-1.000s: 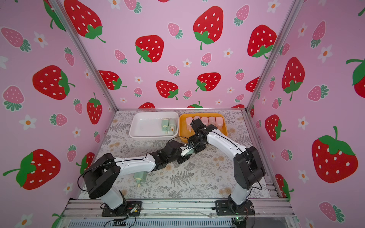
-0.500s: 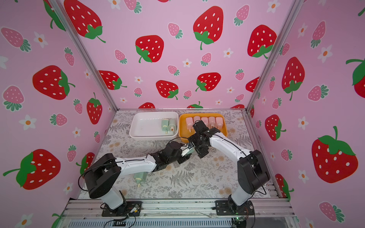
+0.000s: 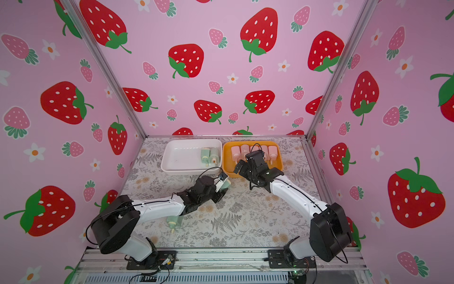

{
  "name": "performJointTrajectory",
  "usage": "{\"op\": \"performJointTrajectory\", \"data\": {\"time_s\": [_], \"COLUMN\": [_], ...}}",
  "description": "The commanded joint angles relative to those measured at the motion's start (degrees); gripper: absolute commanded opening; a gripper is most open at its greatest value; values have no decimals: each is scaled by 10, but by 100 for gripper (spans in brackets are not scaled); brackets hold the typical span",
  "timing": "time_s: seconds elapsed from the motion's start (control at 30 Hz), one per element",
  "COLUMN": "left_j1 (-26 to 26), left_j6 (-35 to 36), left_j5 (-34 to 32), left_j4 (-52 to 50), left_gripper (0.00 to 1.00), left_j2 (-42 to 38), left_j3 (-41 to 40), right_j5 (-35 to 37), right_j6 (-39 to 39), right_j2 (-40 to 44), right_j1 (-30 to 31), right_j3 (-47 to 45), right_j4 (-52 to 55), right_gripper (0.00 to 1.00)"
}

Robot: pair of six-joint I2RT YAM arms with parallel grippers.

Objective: Place the pencil sharpeners by color into the storage box
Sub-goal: Place the pencil sharpener in the storage box.

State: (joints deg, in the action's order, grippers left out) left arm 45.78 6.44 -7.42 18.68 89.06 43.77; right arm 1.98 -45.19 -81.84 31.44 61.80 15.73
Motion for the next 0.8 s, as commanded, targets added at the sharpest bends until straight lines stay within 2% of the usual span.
{"op": "performJointTrajectory", "data": {"time_s": [0.0,0.07,0.13,0.2,0.33,0.4,0.53,0.67,0.77], "left_j1": [-10,-19,-28,-37,-65,-77,-90,-109,-142], "left_j6": [-39,-58,-79,-98,-144,-154,-150,-132,-153], "left_j5": [-16,-23,-32,-31,-35,-38,-69,-105,-80], "left_j4": [29,54,54,34,-16,-40,-2,4,-11], "left_gripper": [0,0,0,0,0,0,0,0,0], "left_j2": [-28,-36,-40,-42,-44,-52,-83,-99,-106], "left_j3": [-8,-20,-17,-4,25,37,16,18,35], "right_j5": [-9,12,31,49,36,38,0,30,20], "right_j6": [250,314,344,345,346,342,390,406,411], "right_j2": [-3,-11,-25,-40,-57,-50,-21,6,40], "right_j1": [31,46,56,58,58,59,59,60,64], "right_j3": [-6,-18,-18,-3,14,2,-39,-55,-100], "right_j4": [-94,-124,-143,-136,-131,-153,-200,-183,-224], "right_gripper": [100,100,100,100,100,100,100,100,100]}}
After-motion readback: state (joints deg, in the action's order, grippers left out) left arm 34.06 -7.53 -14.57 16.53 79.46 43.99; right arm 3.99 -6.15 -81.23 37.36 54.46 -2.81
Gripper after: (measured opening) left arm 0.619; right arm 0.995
